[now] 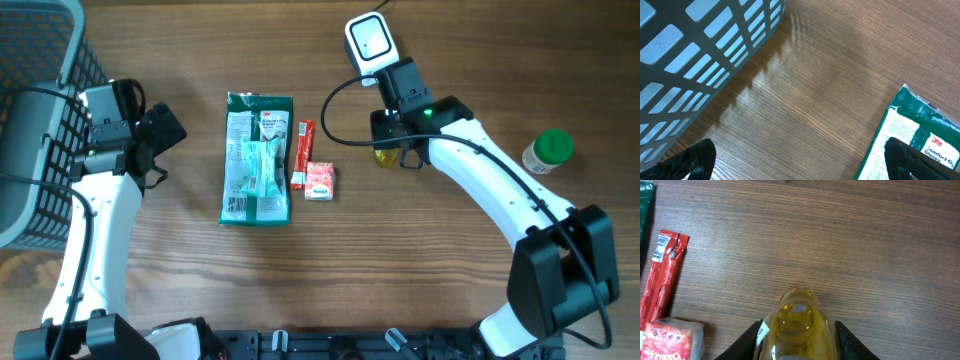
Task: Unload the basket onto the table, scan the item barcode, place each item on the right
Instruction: 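Lift the yellow bottle up toward the scanner window, then hold the yellow bottle under the scanner window with the right gripper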
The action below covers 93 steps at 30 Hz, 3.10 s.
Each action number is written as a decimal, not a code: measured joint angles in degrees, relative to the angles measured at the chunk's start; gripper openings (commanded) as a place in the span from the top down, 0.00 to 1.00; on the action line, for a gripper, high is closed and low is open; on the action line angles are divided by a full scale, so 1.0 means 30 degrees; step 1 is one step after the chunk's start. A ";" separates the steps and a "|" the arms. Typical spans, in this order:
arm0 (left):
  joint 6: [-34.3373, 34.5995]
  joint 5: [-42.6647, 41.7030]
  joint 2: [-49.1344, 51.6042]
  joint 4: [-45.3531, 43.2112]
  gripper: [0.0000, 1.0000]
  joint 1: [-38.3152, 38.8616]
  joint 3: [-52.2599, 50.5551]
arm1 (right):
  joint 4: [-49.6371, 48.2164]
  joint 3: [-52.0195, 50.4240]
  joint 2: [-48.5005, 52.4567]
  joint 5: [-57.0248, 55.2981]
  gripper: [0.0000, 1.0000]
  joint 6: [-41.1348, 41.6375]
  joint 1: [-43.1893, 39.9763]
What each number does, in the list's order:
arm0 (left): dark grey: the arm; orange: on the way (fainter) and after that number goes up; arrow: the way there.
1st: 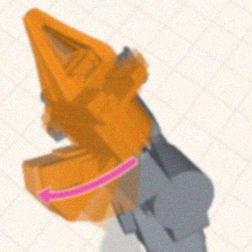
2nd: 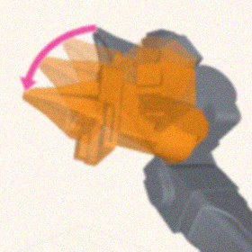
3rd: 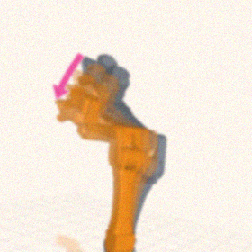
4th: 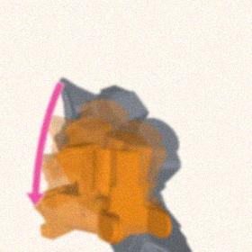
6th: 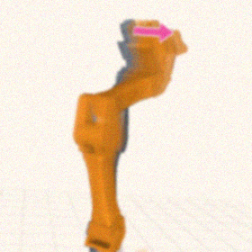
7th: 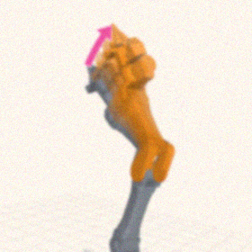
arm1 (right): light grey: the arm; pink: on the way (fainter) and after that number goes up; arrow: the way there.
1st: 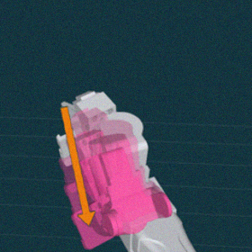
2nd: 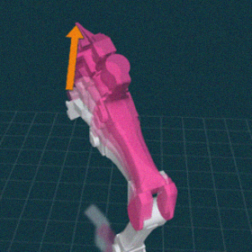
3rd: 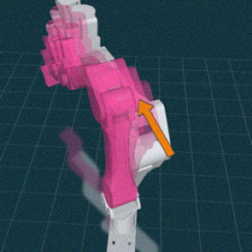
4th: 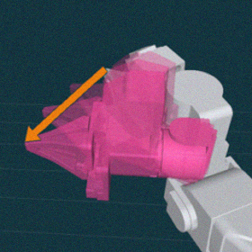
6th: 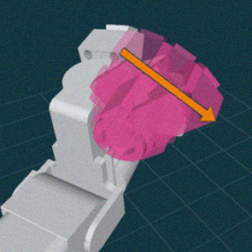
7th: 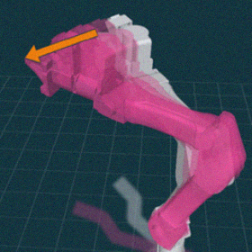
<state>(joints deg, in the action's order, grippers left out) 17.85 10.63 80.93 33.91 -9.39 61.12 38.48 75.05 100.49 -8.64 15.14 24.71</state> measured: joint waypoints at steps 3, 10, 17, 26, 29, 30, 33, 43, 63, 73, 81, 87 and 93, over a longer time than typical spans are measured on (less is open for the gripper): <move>0.0000 0.0000 0.0000 0.0000 0.00 0.0000 0.0000 | 0.0036 -0.0015 -0.0758 0.0233 0.80 0.0255 -0.0058; 0.0000 0.0000 0.0000 0.0000 0.00 0.0000 0.0000 | 0.0284 -0.0015 -0.5151 0.5923 0.96 0.1858 -0.2120; 0.0000 0.0000 0.0000 0.0000 0.00 0.0000 0.0000 | 0.0685 -0.0015 -0.6317 1.6633 0.96 0.2616 -0.4794; 0.0000 0.0000 0.0000 0.0000 0.00 0.0000 0.0000 | 0.1683 -0.0015 -0.6317 2.3307 0.96 0.1938 -0.4918; 0.0000 0.0000 0.0000 0.0000 0.00 0.0000 0.0000 | 0.1982 -0.0015 -0.6317 2.2374 0.96 0.1413 -0.4918; 0.0000 0.0000 0.0000 0.0000 0.00 0.0000 0.0000 | 0.2106 -0.0015 -0.6317 2.1704 0.96 0.1341 -0.4918; 0.0000 0.0000 0.0000 0.0000 0.00 0.0000 0.0000 | 0.2331 -0.0015 -0.6317 1.7464 0.96 0.0780 -0.4918; 0.0000 0.0000 0.0000 0.0000 0.00 0.0000 0.0000 | 0.3985 0.3038 -0.5945 1.0389 0.96 -0.0787 -0.4932; 0.0000 0.0000 0.0000 0.0000 0.00 0.0000 0.0000 | 0.3920 1.2925 0.1596 0.0117 0.96 -0.7016 -0.1872; 0.0000 0.0000 0.0000 0.0007 0.00 0.0000 0.0000 | -0.1865 1.2925 0.6827 -0.8721 0.96 -1.1307 0.1603; 0.0000 0.0000 0.0000 0.0000 0.00 0.0000 0.0000 | -0.7614 1.2910 1.0542 -1.4156 0.96 -1.3085 0.2310; 0.0000 0.0000 0.0000 0.0000 0.00 0.0000 0.0000 | -0.9493 1.2910 1.1570 -1.6145 0.96 -1.3384 0.2302; 0.0000 0.0000 0.0000 0.0000 0.00 0.0000 0.0000 | -0.9719 1.2910 1.1803 -1.6196 0.96 -1.3457 0.2361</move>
<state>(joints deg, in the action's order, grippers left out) 17.85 10.63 80.93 33.91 -9.39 61.12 9.32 113.78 135.90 -57.23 -25.23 31.79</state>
